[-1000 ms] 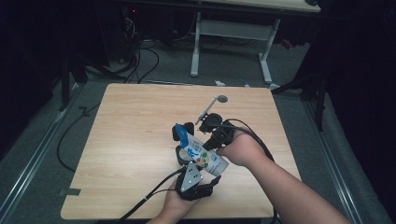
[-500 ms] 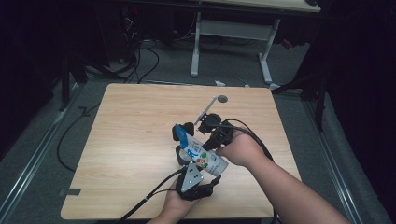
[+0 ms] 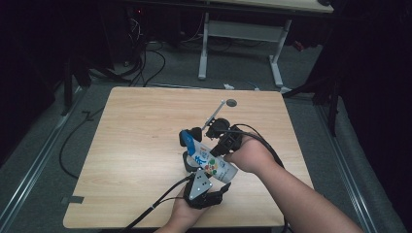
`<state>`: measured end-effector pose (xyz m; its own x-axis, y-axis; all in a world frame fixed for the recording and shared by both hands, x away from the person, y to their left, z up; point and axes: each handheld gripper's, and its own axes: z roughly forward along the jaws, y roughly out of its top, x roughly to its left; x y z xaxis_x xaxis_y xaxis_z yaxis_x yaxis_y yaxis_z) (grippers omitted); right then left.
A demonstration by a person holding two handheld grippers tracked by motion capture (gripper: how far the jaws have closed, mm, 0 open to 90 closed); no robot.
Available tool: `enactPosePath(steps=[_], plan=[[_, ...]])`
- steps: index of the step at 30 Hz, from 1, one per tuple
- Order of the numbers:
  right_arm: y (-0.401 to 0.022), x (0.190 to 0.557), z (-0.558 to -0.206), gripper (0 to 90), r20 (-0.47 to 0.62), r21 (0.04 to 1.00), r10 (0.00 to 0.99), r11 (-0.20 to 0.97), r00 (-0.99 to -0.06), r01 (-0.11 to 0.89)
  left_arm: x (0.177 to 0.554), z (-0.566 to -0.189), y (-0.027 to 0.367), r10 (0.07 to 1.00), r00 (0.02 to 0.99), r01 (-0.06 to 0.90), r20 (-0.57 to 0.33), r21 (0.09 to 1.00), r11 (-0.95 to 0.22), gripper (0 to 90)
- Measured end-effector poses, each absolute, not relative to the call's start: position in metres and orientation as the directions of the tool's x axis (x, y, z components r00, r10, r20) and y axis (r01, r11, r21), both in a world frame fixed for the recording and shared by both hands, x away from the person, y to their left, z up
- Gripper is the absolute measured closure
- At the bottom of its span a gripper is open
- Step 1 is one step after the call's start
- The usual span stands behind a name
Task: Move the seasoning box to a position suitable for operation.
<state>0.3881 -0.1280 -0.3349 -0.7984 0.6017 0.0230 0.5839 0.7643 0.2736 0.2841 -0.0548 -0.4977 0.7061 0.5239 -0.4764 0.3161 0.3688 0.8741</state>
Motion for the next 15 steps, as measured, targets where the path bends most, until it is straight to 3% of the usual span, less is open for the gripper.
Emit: enactPosePath(steps=[15], plan=[[-0.1306, 0.3883, -0.3343, 90.0, 0.031, 0.286, 0.598, 0.762, -0.801, 0.581, 0.2841, -0.4975, -0.0553, 0.526, 0.71, 0.312, -0.469, 0.878, 0.363, 40.1]])
